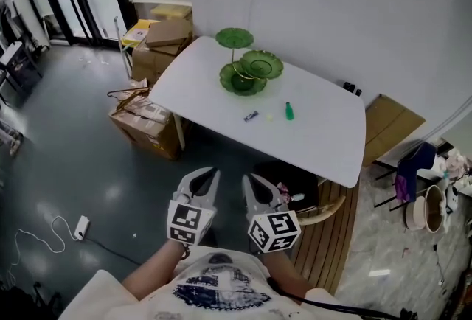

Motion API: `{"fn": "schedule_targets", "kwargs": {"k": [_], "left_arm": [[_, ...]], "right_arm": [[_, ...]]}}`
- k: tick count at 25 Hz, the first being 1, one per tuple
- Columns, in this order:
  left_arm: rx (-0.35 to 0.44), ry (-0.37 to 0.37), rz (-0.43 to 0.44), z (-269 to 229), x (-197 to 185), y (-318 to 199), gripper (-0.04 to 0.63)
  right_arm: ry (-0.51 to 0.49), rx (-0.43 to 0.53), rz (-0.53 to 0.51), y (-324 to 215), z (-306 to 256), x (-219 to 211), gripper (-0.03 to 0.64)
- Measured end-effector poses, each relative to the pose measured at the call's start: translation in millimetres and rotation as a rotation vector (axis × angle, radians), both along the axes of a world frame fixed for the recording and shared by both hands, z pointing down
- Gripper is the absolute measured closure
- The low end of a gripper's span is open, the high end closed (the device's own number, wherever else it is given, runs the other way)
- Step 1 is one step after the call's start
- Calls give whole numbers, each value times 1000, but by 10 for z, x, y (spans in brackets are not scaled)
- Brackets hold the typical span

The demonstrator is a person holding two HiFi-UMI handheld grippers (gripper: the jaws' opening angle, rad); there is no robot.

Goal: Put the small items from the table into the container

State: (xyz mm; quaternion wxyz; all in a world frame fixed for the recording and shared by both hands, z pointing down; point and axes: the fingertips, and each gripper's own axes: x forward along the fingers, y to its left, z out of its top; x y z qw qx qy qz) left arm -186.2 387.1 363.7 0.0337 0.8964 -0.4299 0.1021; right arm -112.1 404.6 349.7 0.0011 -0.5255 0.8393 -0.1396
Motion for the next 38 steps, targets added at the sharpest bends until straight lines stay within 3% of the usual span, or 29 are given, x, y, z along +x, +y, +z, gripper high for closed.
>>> {"fn": "schedule_targets", "kwargs": {"k": [11,20,27,38], "left_arm": [[-5,-4,61,-106,-645,-1454,604],[-25,18,102,-77,-1061,-2124,606],[-60,51,156,62,-893,-2363,604],[-87,12,232,86,-220,-3042,606]], "right_arm": [[-2,-29,62,-1436,-43,-658,618],[21,-34,103,-2097,-92,-1081,618],[44,-67,172,-2337,0,-876,618],[1,-87,264,-3003,16,-123,618]]}}
